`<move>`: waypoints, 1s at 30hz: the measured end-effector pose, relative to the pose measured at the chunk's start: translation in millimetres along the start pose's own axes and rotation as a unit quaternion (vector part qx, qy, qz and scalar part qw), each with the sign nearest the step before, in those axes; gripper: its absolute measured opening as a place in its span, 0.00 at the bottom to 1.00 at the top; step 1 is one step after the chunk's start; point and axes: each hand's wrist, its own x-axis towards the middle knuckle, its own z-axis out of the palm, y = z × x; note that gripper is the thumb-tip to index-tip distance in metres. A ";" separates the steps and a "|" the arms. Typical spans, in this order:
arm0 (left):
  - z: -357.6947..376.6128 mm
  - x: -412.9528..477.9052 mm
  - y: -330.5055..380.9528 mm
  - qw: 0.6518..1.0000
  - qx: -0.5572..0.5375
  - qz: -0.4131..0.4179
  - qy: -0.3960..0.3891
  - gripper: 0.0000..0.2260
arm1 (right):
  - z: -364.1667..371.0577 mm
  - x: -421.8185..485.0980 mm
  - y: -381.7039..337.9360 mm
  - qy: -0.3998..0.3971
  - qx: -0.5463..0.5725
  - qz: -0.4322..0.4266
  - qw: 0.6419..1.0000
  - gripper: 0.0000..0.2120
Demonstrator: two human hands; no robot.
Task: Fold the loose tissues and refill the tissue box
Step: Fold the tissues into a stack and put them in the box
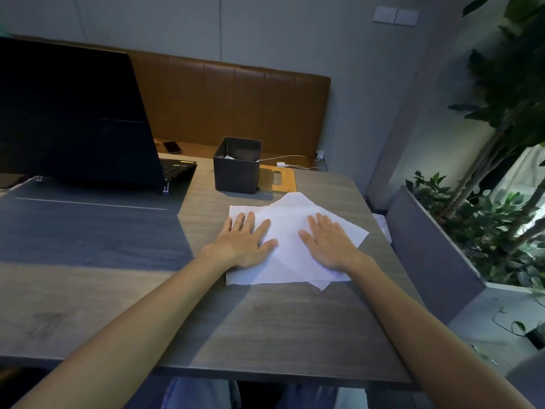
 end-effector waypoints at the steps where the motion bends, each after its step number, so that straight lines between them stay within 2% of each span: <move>1: -2.3 -0.6 -3.7 1.000 -0.002 0.006 0.001 0.30 | -2.4 0.0 5.7 -0.001 -0.011 0.011 1.000 0.32; 4: -14.3 8.5 -12.0 0.997 -0.063 -0.003 0.055 0.26 | -11.2 8.0 12.8 0.043 -0.009 0.016 0.999 0.28; 6: -24.8 22.5 -17.0 0.990 -0.102 -0.027 0.094 0.24 | -18.5 21.0 8.5 0.080 0.041 0.007 0.996 0.25; 10: -38.4 50.1 -25.1 0.995 -0.062 -0.055 0.057 0.23 | -27.3 60.6 -8.1 0.058 0.071 -0.009 0.996 0.23; 14: -44.1 62.6 -27.2 0.994 -0.029 -0.093 0.058 0.29 | -31.6 82.4 -18.5 0.032 0.029 -0.007 0.999 0.22; 18: -42.9 68.5 -28.3 0.979 -0.169 -0.100 0.058 0.25 | -35.7 91.1 -21.4 0.029 0.034 -0.015 0.999 0.16; 21: -37.7 68.2 -30.5 0.959 -0.243 -0.093 0.114 0.12 | -40.5 93.2 -21.6 0.063 0.028 -0.028 0.997 0.07; 23: -37.3 63.3 -29.6 0.947 -0.267 -0.082 0.160 0.06 | -44.6 91.6 -21.0 0.091 0.044 -0.027 0.994 0.06; 27: -38.5 56.0 -26.6 0.928 -0.266 -0.075 0.248 0.02 | -52.1 81.1 -19.9 0.093 0.097 -0.042 0.990 0.05; 30: -40.7 49.8 -23.3 0.924 -0.255 -0.064 0.278 0.03 | -56.1 69.5 -19.4 0.098 0.123 -0.060 0.986 0.02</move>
